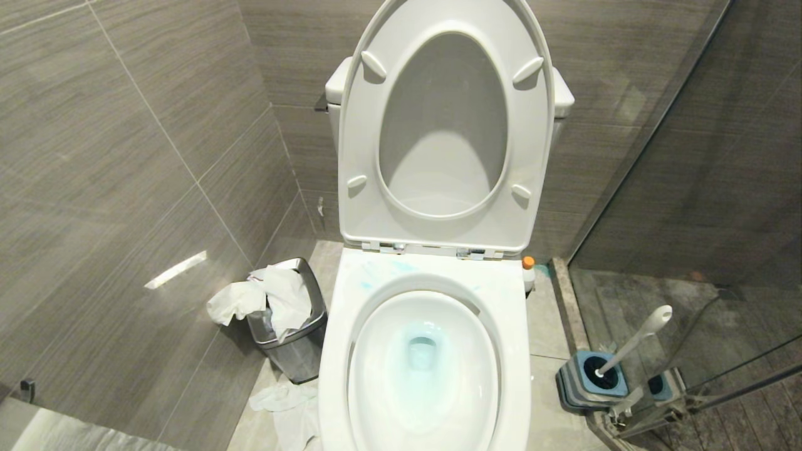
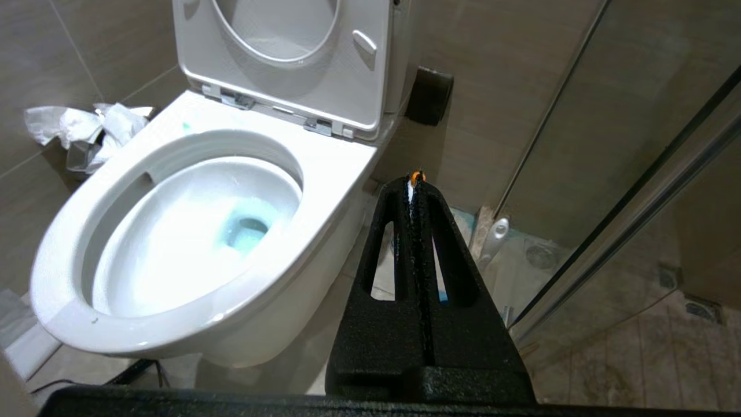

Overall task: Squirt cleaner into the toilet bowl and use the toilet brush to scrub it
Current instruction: Flush the toilet

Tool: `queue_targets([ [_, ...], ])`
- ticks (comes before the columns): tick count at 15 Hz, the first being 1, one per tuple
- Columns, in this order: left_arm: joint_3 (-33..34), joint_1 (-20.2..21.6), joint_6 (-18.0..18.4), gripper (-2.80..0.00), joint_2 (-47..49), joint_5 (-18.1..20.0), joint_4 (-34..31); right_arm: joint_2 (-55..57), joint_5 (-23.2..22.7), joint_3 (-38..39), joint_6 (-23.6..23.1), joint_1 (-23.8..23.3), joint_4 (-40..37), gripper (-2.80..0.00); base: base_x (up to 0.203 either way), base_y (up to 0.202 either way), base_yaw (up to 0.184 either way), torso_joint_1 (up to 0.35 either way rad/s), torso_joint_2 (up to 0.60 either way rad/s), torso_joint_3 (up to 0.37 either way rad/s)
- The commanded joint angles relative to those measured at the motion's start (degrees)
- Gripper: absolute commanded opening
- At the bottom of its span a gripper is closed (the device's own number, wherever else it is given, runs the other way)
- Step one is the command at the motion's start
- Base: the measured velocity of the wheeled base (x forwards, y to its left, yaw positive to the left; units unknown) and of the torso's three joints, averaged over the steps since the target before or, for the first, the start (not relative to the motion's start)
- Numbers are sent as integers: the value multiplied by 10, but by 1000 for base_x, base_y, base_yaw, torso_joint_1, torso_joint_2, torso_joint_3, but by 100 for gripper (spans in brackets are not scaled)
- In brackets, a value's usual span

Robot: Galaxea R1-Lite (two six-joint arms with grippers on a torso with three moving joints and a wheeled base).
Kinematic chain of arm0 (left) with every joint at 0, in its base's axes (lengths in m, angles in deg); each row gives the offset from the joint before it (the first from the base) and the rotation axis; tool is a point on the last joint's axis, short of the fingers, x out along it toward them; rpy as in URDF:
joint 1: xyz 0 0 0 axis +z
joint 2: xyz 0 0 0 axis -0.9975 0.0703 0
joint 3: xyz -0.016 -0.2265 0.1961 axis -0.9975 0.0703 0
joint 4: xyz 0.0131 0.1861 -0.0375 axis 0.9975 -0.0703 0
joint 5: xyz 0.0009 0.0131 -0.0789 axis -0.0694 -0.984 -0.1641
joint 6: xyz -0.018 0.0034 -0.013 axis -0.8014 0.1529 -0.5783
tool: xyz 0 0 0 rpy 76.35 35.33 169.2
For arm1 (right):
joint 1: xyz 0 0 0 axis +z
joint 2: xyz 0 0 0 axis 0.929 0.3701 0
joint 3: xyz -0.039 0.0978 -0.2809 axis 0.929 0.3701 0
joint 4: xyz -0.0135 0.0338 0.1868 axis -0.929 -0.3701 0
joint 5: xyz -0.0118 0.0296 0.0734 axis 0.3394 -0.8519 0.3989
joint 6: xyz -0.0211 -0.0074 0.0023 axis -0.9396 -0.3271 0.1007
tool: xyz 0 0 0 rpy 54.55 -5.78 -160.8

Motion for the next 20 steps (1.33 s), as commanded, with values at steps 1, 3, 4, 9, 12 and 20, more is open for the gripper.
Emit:
queue_targets([
  [1,0,0,0,-280,1,0,0,-4,0,83,0,0,79,-280,0,0,0,0,0,0],
  [3,1,0,0,-280,1,0,-1,-4,6,154,-1,0,152,-280,0,0,0,0,0,0],
  [4,0,0,0,-280,1,0,0,-4,16,187,-1,0,184,-280,0,0,0,0,0,0],
  [9,0,0,0,-280,1,0,0,-4,87,281,2,0,247,-280,0,0,0,0,0,0],
  [12,1,0,0,-280,1,0,0,-4,113,281,2,0,219,-280,0,0,0,0,0,0],
  [20,1,1,0,-280,1,0,0,-4,106,281,-7,0,216,-280,0,0,0,0,0,0],
])
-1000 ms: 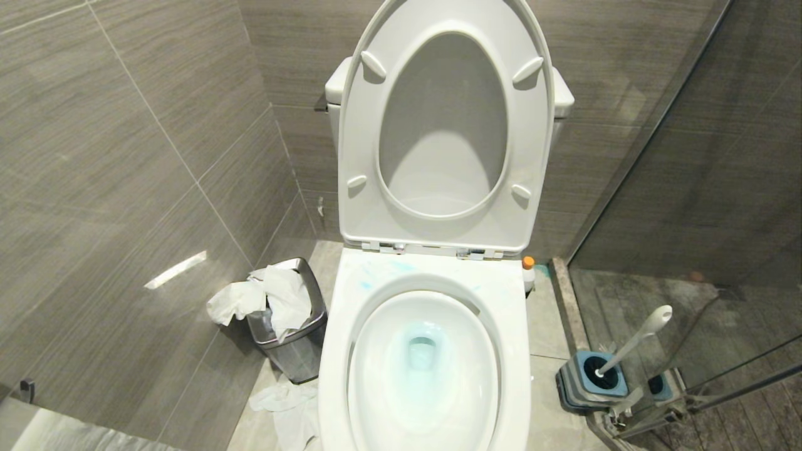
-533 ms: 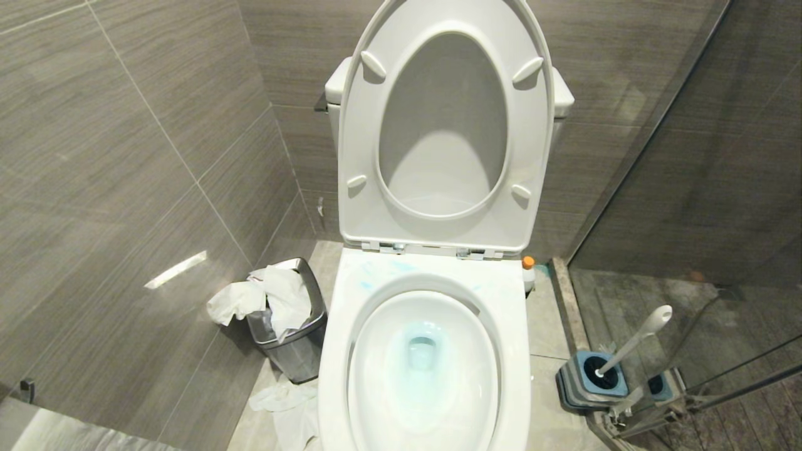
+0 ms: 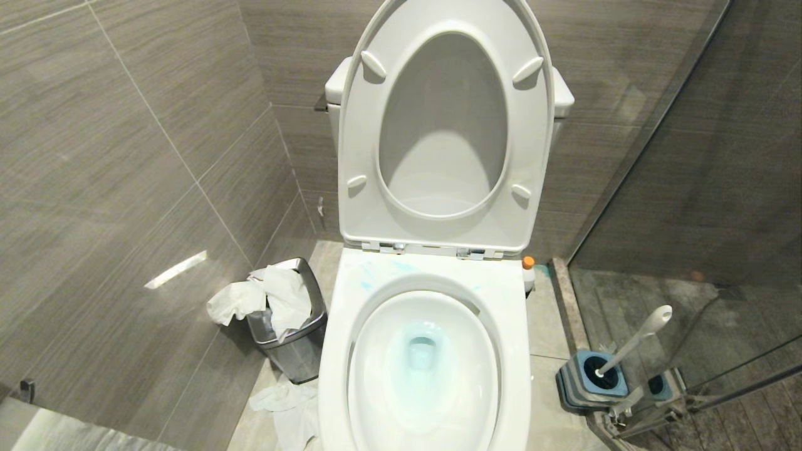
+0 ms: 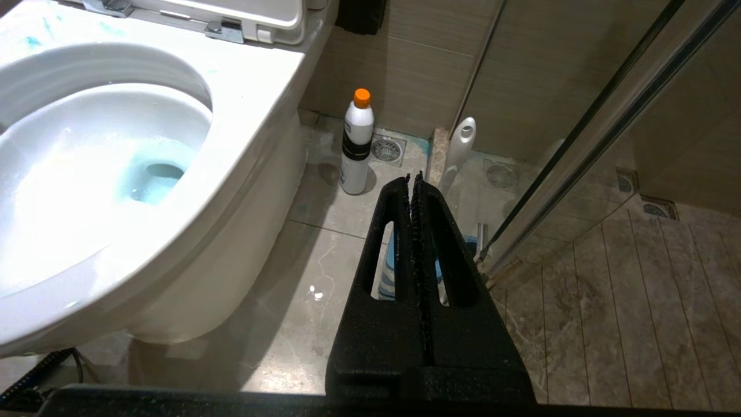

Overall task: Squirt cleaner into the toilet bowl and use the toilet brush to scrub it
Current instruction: Flush the toilet

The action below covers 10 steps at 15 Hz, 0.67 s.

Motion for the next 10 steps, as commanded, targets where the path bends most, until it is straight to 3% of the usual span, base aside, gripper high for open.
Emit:
queue_targets([
  [1,1,0,0,-280,1,0,-1,1,-2,0,-11,0,-1,-280,0,0,0,0,0,0],
  [2,1,0,0,-280,1,0,-1,1,-7,0,-28,0,-2,-280,0,0,0,0,0,0],
  [7,0,0,4,-280,1,0,-1,1,-9,0,-28,0,-3,-280,0,0,0,0,0,0],
  [8,0,0,13,-280,1,3,-1,1,-9,0,-28,0,-3,-280,0,0,0,0,0,0],
  [10,-3,0,74,-280,0,25,0,1,-9,0,-28,0,-3,-280,0,0,0,0,0,0],
])
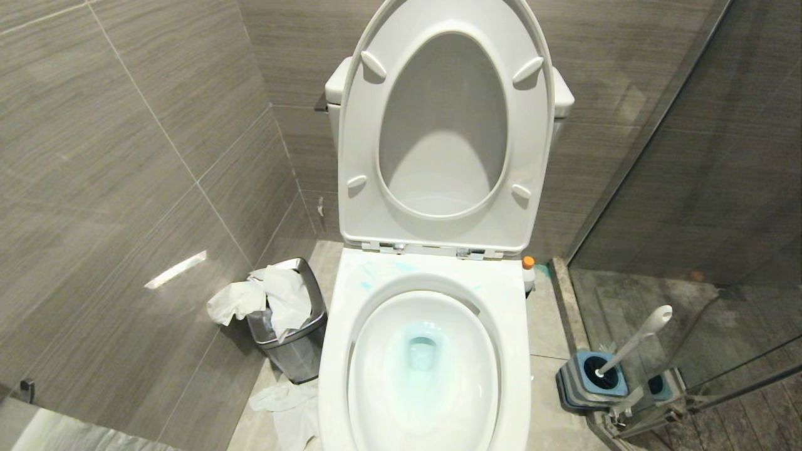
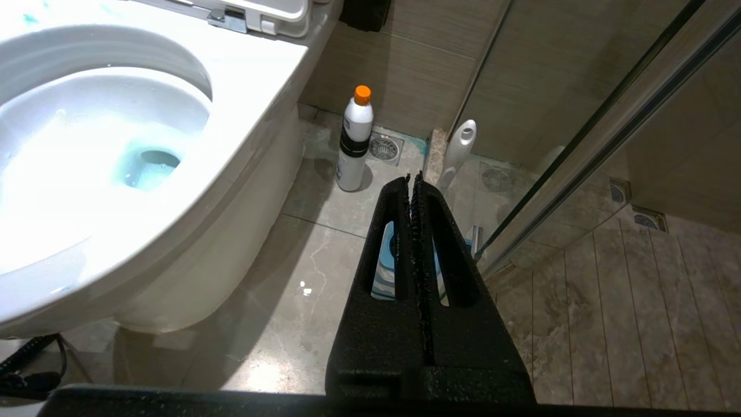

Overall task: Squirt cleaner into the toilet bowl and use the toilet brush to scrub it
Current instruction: Flush the toilet

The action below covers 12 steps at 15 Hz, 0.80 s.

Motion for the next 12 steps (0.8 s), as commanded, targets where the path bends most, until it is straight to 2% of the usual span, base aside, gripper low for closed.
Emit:
queue_targets([
  [1,-4,0,57,-280,0,22,1,1,0,0,-1,0,0,-280,0,0,0,0,0,0],
  [4,-63,0,59,-280,27,42,-21,1,0,0,-1,0,0,-280,0,0,0,0,0,0],
  [8,-227,-4,59,-280,220,59,-52,1,0,0,-1,0,0,-280,0,0,0,0,0,0],
  [12,-384,-19,63,-280,392,65,-52,1,0,0,-1,0,0,-280,0,0,0,0,0,0],
])
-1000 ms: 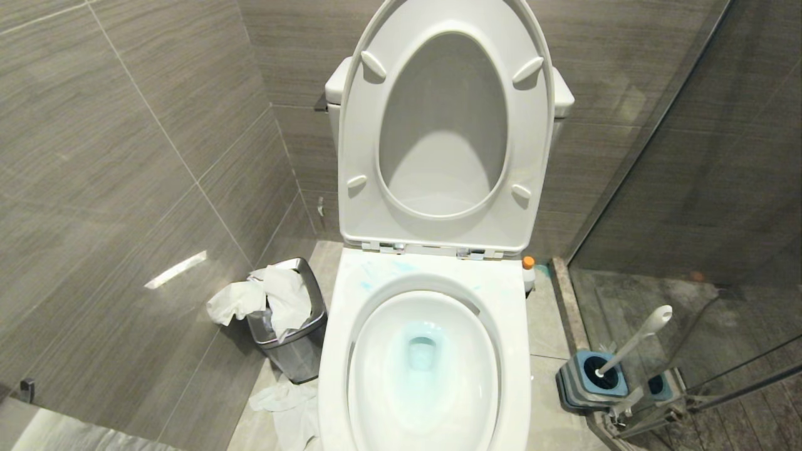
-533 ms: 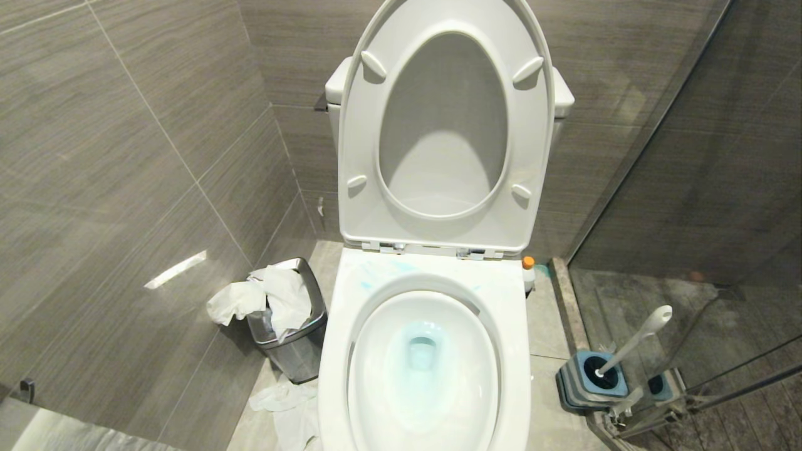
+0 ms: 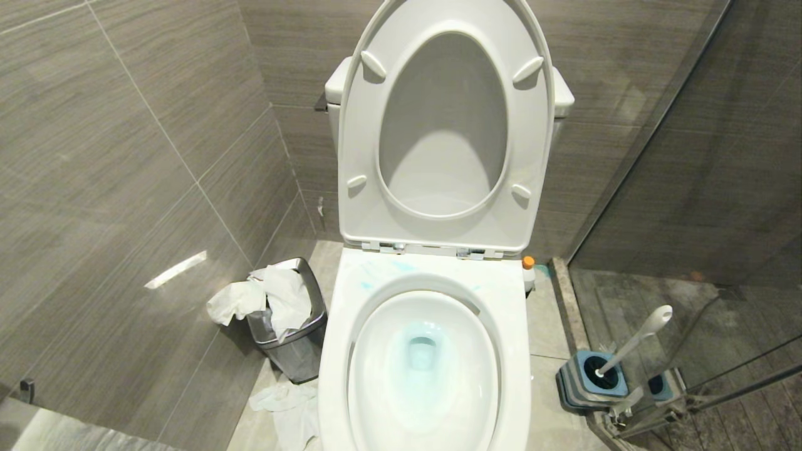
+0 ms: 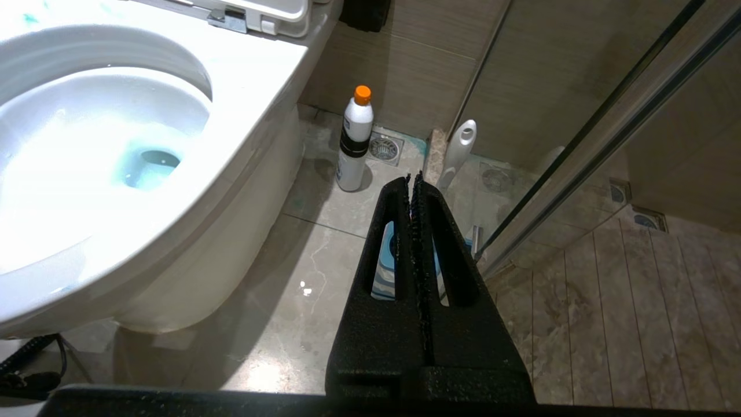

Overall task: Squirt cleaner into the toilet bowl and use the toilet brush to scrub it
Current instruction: Flush the toilet

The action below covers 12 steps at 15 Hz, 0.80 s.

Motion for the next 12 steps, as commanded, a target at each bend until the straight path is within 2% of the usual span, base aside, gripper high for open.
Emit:
queue_targets([
  [1,-79,-9,2,-280,141,2,12,1,0,0,-1,0,1,-280,0,0,0,0,0,0],
  [4,-144,-13,-3,-280,250,1,62,1,0,0,0,0,1,-280,0,0,0,0,0,0],
  [8,-204,-14,-5,-280,409,-1,198,1,0,-1,-1,0,1,-280,0,0,0,0,0,0],
  [12,-353,-17,-9,-280,566,-3,265,1,0,0,-1,0,1,-280,0,0,0,0,0,0],
])
